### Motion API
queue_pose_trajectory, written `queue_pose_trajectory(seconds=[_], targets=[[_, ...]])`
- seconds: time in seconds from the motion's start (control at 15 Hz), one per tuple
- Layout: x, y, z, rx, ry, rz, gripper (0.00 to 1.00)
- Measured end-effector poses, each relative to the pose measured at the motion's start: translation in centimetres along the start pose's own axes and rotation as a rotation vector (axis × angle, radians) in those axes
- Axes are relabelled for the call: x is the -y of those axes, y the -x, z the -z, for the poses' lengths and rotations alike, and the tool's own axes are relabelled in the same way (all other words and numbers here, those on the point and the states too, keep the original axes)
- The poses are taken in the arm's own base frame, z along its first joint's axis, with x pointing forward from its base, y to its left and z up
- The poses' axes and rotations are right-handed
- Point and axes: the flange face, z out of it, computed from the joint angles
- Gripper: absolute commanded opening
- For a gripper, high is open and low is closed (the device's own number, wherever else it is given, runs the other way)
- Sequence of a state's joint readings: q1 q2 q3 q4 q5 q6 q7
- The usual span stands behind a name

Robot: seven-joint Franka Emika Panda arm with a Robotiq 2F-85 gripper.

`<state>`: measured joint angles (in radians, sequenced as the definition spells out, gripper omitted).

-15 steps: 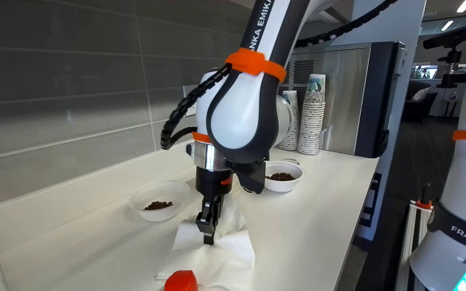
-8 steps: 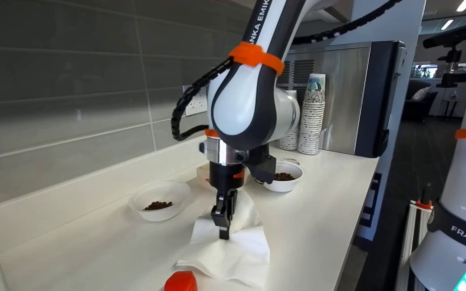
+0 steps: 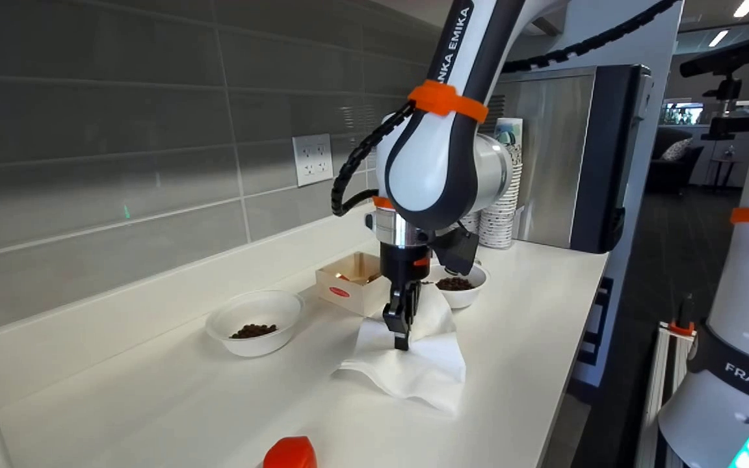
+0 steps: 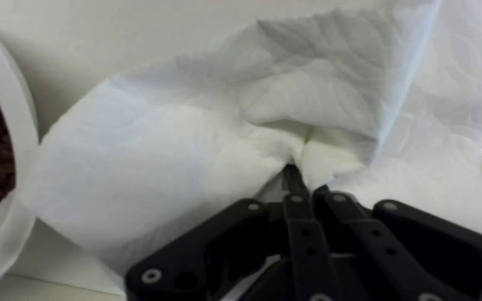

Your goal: Use the napkin to wipe the surface

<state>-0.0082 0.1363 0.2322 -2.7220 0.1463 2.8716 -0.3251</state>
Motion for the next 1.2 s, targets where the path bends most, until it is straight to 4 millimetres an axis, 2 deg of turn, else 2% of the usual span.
queue_pose_trajectory(seconds=[0.2, 0.4, 0.47, 0.6, 0.8, 1.2], targets=[[1.4, -1.3, -0.2, -0.046, -0.053, 0.060, 0.01], [4.9, -2.8, -0.7, -0.055, -0.163, 0.155, 0.01], [6.0, -3.0, -0.9, -0.042, -0.203, 0.186, 0.01], [6.8, -2.8, -1.2, -0.001, -0.254, 0.214, 0.01], [5.9, -1.6, -1.4, 0.078, -0.282, 0.185, 0.01], [1.5, 2.7, -0.5, 0.166, -0.137, 0.035, 0.01]])
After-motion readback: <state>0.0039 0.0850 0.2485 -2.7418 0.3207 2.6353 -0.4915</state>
